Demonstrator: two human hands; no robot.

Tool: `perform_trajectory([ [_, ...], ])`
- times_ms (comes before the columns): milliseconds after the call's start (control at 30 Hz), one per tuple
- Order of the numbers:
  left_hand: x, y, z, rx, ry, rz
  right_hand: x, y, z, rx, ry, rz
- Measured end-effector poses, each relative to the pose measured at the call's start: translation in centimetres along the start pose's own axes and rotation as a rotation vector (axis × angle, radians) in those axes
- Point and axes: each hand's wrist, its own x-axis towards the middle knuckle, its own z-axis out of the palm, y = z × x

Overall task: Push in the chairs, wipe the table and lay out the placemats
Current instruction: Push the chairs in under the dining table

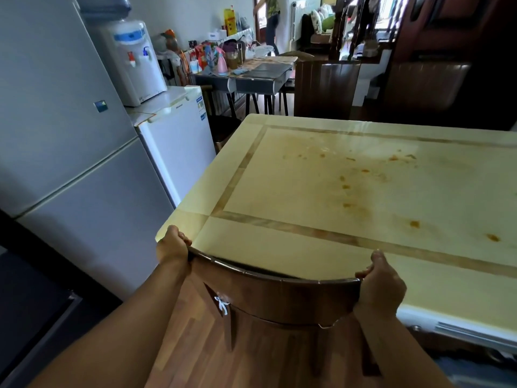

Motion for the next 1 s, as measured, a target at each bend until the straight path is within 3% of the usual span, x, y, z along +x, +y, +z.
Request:
perform_trajectory([
  [333, -0.8, 0.3, 0.0, 0.075, -0.015, 0.093, -0.9, 0.3, 0.1, 0.064, 0.04, -0.019],
  [533, -8.0, 0.1, -0.8, 0.212, -0.033, 0.198, -4.0, -0.7, -1.5, -0.059, -0.106, -0.1],
  [767, -20.3, -3.4, -4.6, 0.178, -0.392, 0.25, -10.9, -1.0, -7.1, -0.082, -0.246, -0.198],
  [1000, -37.2, -8.6, -11.7, 0.119, -0.683, 0.208, -18.6, -0.1, -20.1, 0.078, -0.195, -0.245],
])
